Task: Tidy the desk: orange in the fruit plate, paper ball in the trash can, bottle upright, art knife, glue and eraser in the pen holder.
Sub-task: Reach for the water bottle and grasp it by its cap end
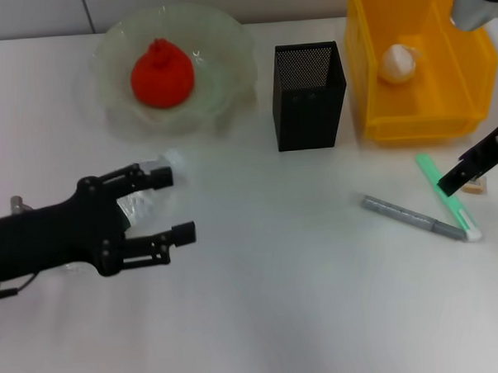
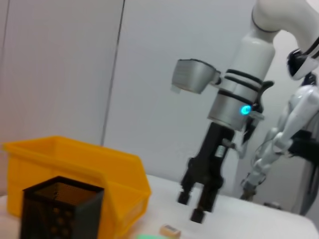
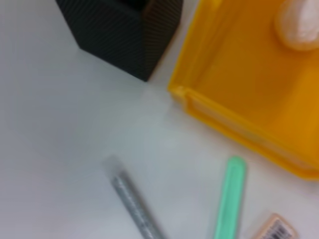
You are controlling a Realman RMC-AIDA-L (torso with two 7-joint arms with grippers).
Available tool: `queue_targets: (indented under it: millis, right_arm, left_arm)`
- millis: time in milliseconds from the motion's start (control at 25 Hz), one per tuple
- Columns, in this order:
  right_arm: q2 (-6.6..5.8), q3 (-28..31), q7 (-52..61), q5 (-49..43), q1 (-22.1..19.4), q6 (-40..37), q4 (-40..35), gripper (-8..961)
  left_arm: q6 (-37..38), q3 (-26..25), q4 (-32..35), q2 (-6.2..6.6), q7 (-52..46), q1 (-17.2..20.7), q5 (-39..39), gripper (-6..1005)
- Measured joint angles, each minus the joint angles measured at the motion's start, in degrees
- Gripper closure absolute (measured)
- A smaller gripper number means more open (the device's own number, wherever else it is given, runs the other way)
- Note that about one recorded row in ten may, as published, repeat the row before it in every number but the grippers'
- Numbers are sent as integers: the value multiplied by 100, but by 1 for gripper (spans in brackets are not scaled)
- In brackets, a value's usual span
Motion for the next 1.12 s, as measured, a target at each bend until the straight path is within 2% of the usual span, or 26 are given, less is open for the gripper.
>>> queue_targets:
  millis: [120, 240, 280, 360, 400, 520, 720, 920, 1120]
  right_arm:
    - [-1, -47, -80, 116, -70, 148, 54, 165]
    - [-3, -50, -310, 428, -296, 258, -106, 165]
    - [-14, -1, -593, 784, -538, 310, -320, 165]
    - [-18, 25, -775, 971, -687, 359, -447, 165]
    - [-18, 46, -952, 1152, -850, 404, -572, 165]
    - [-17, 103, -1638, 1679, -1322, 593, -767, 165]
    - [-14, 431, -3505, 2785, -1839, 856, -240, 165]
    - [-24, 987, -4970, 3768, -2029, 765, 344, 165]
    - [-24, 1422, -5917, 4175, -2157, 676, 697, 165]
  left_arm:
    - [-373, 30, 411, 11, -214, 11, 120, 211]
    - [-557, 38, 1310, -48, -874, -36, 556, 214]
    - [-574, 43, 1583, -62, -1119, -70, 699, 214]
    - [-590, 51, 1842, -72, -1390, -122, 833, 216]
    - [-608, 135, 2348, -78, -1994, -277, 1103, 217]
    - [-640, 319, 2831, -75, -2681, -493, 1388, 219]
    - [-936, 1052, 3527, -73, -4086, -1065, 2528, 222]
    - [-1075, 1823, 3948, -88, -5420, -1619, 3628, 226]
    - [-1287, 2786, 4198, -114, -6576, -1965, 4493, 230]
